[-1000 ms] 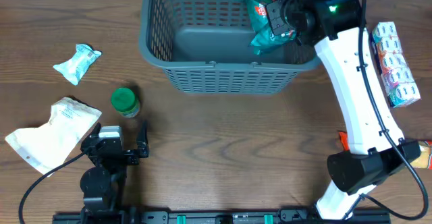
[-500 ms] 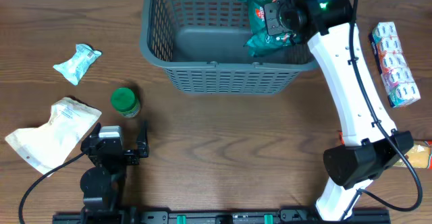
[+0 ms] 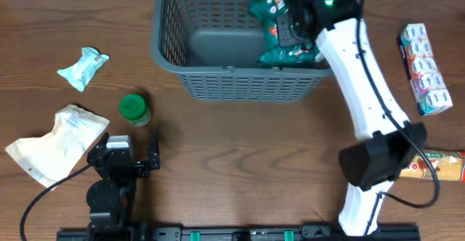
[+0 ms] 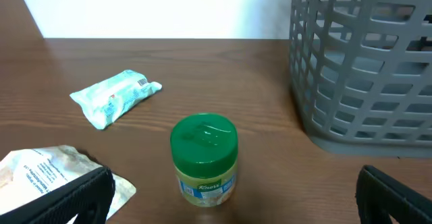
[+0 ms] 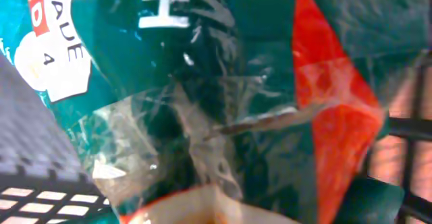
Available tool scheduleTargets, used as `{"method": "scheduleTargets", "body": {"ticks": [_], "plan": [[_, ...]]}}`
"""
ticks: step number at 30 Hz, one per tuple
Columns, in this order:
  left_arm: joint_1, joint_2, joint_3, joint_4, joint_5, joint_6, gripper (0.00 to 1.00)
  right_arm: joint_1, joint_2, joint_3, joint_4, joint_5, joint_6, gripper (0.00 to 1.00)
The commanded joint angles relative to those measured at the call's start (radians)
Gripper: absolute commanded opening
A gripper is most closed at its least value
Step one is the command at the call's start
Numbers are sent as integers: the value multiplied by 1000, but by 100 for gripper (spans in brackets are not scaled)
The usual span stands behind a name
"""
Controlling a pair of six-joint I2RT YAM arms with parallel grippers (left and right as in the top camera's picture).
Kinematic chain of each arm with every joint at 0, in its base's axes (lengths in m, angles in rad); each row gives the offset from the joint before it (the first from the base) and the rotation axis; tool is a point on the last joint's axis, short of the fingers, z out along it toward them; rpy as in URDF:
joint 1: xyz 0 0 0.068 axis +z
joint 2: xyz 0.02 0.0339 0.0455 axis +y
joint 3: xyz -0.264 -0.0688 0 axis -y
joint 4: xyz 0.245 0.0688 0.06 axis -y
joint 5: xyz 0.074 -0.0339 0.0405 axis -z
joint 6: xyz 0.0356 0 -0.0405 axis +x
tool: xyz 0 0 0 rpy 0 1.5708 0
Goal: Pack container
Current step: 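Lower the pouch into the basket and open the right gripper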
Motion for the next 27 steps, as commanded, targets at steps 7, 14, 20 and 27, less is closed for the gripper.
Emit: {"method": "scheduleTargets", "body": {"ticks": [7, 14, 20, 27], "plan": [[-1, -7, -24, -7, -11, -9, 99, 20, 8, 40, 25, -6, 29, 1], [-1, -7, -24, -7, -11, -9, 99, 20, 8, 40, 23, -6, 28, 2], [-1, -7, -24, -7, -11, -9, 99, 19, 8, 40, 23, -6, 12, 59], [-1, -7, -24, -7, -11, -9, 99, 18, 8, 40, 24, -6, -10, 74]]}}
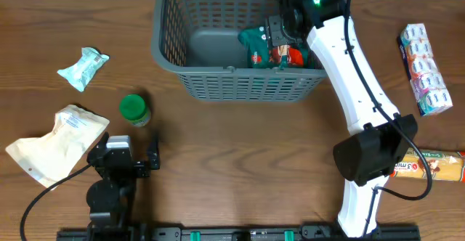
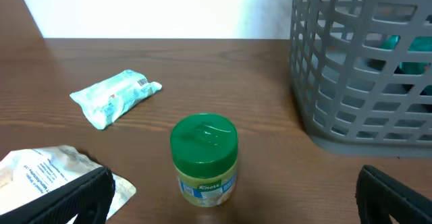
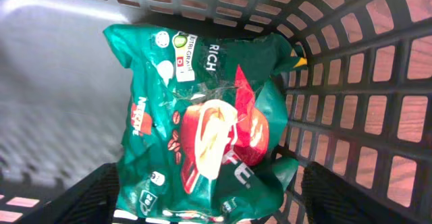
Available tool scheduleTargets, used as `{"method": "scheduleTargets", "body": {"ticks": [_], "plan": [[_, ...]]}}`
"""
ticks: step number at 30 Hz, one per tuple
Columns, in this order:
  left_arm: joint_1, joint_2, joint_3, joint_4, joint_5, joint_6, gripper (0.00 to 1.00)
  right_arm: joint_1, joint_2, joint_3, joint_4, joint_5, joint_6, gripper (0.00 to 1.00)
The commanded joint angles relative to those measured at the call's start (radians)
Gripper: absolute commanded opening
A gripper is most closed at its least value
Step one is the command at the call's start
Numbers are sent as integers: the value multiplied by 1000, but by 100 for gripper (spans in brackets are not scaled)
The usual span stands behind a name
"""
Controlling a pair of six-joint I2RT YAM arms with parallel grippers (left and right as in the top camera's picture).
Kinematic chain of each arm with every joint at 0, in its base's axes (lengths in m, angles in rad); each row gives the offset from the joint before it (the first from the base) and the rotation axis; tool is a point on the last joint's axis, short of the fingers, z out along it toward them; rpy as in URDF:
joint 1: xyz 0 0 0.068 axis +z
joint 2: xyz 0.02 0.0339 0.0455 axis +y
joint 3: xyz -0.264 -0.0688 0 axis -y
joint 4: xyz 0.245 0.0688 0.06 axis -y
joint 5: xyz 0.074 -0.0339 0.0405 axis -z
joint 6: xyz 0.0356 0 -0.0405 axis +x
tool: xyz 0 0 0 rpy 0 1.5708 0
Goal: Pack container
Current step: 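Lower the pouch into the basket and open the right gripper, then move the right gripper back to the Kleenex tissue multipack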
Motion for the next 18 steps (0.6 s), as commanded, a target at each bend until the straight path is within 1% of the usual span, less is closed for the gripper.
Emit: {"method": "scheduleTargets", "body": {"ticks": [1, 7, 11, 15, 18], "plan": [[-1, -7, -24, -7, -11, -9, 99, 6, -31, 23, -1, 11, -7, 76], [-1, -7, -24, -7, -11, -9, 99, -4, -45, 36, -2, 16, -30, 77], [-1, -7, -24, -7, -11, -9, 99, -33, -95, 73, -18, 22, -36, 77], [-1, -7, -24, -7, -11, -9, 99, -92, -170, 129, -61, 23, -36, 77], [-1, -7, -24, -7, -11, -9, 99, -163, -235, 160, -107, 50, -36, 78]]}}
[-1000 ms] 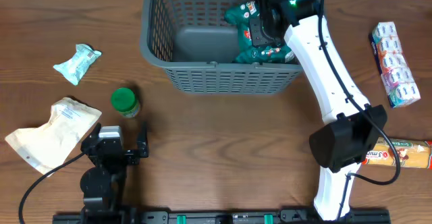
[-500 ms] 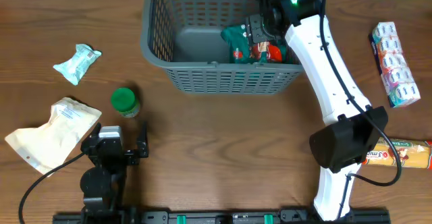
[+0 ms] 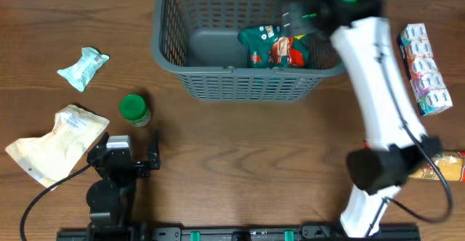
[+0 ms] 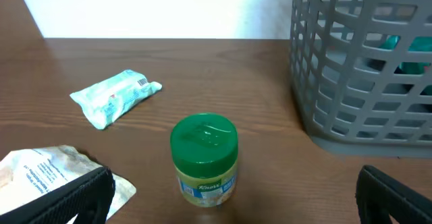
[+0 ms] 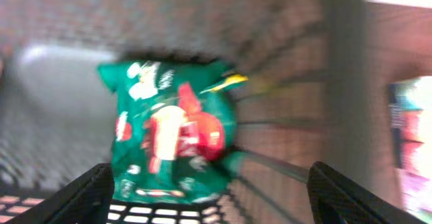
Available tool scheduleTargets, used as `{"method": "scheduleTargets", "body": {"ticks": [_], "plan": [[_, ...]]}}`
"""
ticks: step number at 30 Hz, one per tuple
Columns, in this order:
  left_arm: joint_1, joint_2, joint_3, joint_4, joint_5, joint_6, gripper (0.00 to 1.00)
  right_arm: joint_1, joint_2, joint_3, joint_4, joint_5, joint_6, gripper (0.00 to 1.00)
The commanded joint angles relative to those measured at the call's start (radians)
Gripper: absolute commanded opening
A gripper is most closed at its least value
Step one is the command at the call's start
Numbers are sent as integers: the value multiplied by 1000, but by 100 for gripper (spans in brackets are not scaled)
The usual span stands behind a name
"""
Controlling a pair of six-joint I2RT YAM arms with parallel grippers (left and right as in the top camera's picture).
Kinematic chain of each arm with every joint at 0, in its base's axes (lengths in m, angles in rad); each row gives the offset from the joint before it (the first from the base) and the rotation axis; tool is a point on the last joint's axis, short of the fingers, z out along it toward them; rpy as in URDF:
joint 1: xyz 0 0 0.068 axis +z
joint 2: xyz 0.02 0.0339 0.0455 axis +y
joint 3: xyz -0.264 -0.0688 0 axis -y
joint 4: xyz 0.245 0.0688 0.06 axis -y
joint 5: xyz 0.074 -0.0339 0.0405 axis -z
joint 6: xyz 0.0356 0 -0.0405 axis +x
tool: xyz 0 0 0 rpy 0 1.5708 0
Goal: Pack container
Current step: 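Move the right gripper back to the Kleenex tissue multipack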
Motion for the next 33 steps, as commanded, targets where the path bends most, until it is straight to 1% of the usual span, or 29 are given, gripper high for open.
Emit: {"method": "scheduleTargets", "body": {"ticks": [1, 3, 7, 11, 14, 17, 26, 33], "plan": [[-1, -7, -24, -7, -11, -9, 99, -93, -124, 58, -40, 63, -11, 78], [-1, -7, -24, -7, -11, -9, 99, -163, -164, 58, -76, 104, -25, 80], [-1, -7, -24, -7, -11, -9, 99, -301, -195, 58, -136, 109, -135, 84], [-1, -7, -24, -7, -11, -9, 98, -425, -186, 52, -185, 109, -194, 85], [-1, -7, -24, -7, -11, -9, 99, -503, -166, 42, -192, 107, -201, 86], [-1, -7, -24, -7, -11, -9, 98, -567, -135, 35, -194, 84, -239, 86], [-1, -7, -24, -7, -11, -9, 99, -707, 24, 35, -185, -35, -306, 85], [-1, -7, -24, -7, -11, -9, 99, -748, 179, 35, -174, -77, -354, 85]]}}
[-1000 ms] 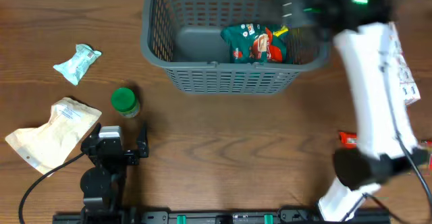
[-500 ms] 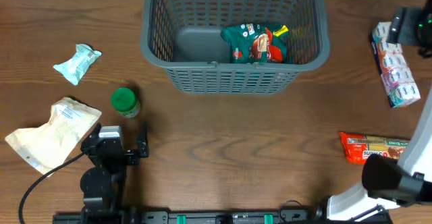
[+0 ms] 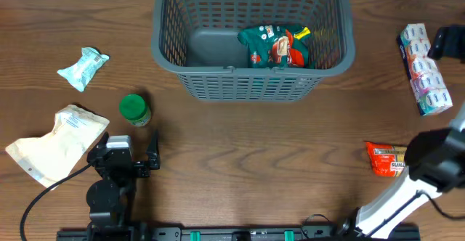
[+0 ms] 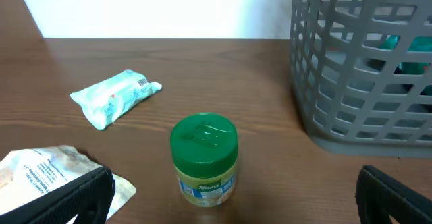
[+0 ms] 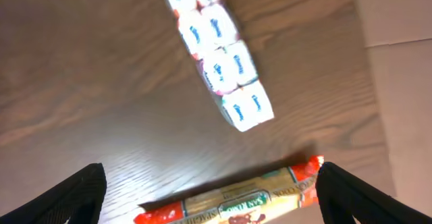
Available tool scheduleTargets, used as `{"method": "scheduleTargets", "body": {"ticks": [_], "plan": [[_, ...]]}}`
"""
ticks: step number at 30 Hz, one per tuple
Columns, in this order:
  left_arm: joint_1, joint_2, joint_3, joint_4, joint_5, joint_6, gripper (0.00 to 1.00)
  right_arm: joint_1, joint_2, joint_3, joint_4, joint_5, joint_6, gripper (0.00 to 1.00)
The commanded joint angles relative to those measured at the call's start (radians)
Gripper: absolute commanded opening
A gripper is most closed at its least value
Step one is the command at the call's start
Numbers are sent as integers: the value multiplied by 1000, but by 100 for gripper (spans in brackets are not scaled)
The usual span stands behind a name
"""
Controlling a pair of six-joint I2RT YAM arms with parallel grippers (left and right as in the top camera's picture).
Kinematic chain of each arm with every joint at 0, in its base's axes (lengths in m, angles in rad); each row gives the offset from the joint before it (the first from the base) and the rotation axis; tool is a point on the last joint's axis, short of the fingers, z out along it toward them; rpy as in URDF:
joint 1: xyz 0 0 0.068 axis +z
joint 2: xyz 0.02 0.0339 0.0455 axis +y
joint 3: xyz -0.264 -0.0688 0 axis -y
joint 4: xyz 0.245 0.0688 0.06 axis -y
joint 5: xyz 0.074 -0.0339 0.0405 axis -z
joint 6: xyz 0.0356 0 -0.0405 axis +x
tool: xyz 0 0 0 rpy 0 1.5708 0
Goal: Pack container
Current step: 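Move the right gripper back to the Kleenex tissue multipack, then align and grasp the Kleenex tissue multipack with the right gripper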
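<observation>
The grey basket (image 3: 251, 81) stands at the back centre with a green coffee bag (image 3: 277, 47) lying in its right half. My right gripper (image 3: 447, 41) hangs open at the far right, above a white multi-pack (image 5: 216, 55) and a spaghetti packet (image 5: 229, 200); its fingers (image 5: 71, 197) hold nothing. My left gripper (image 4: 233, 210) rests open near the front left, facing a green-lidded jar (image 4: 204, 158). A teal packet (image 4: 115, 97) and a beige pouch (image 4: 40, 170) lie to the left of the jar.
The basket wall (image 4: 364, 62) rises right of the jar. In the overhead view the multi-pack (image 3: 423, 70) lies near the right edge, and the spaghetti packet (image 3: 389, 160) below it is partly covered by the right arm. The right arm's base stands at the front right.
My right gripper, then open over the basket's right side, is now far to the right above the multi-pack and the spaghetti packet. The coffee bag stays in the basket. The left arm has not moved.
My right gripper was low in the basket with the coffee bag filling its view. Then the bag lay on the basket floor with the open gripper above it. The gripper then stood higher over the basket, and now over the table's right side.
</observation>
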Motion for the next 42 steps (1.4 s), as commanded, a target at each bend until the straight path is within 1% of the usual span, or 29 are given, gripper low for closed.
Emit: {"method": "scheduleTargets", "body": {"ticks": [1, 5, 14, 19, 23, 28, 32, 38, 42], "plan": [[-1, -7, -24, -7, -11, -9, 99, -20, 81, -6, 8, -58, -67, 84], [-1, -7, -24, -7, -11, -9, 99, -40, 157, -6, 23, -96, -113, 85], [-1, -7, -24, -7, -11, -9, 99, -115, 286, -6, 58, -102, -135, 85], [-1, -7, -24, -7, -11, -9, 99, -153, 304, -8, 100, -128, -141, 85], [-1, -7, -24, -7, -11, -9, 99, -160, 304, -10, 121, -187, -196, 85], [-1, -7, -24, -7, -11, -9, 99, -157, 304, -27, 135, -314, -297, 85], [-1, -7, -24, -7, -11, -9, 99, -154, 304, -82, 169, -344, -352, 86], [-1, -7, -24, -7, -11, -9, 99, -153, 304, -215, 251, -343, -384, 86], [-1, -7, -24, -7, -11, -9, 99, -143, 304, -261, 284, -273, -385, 86]]}}
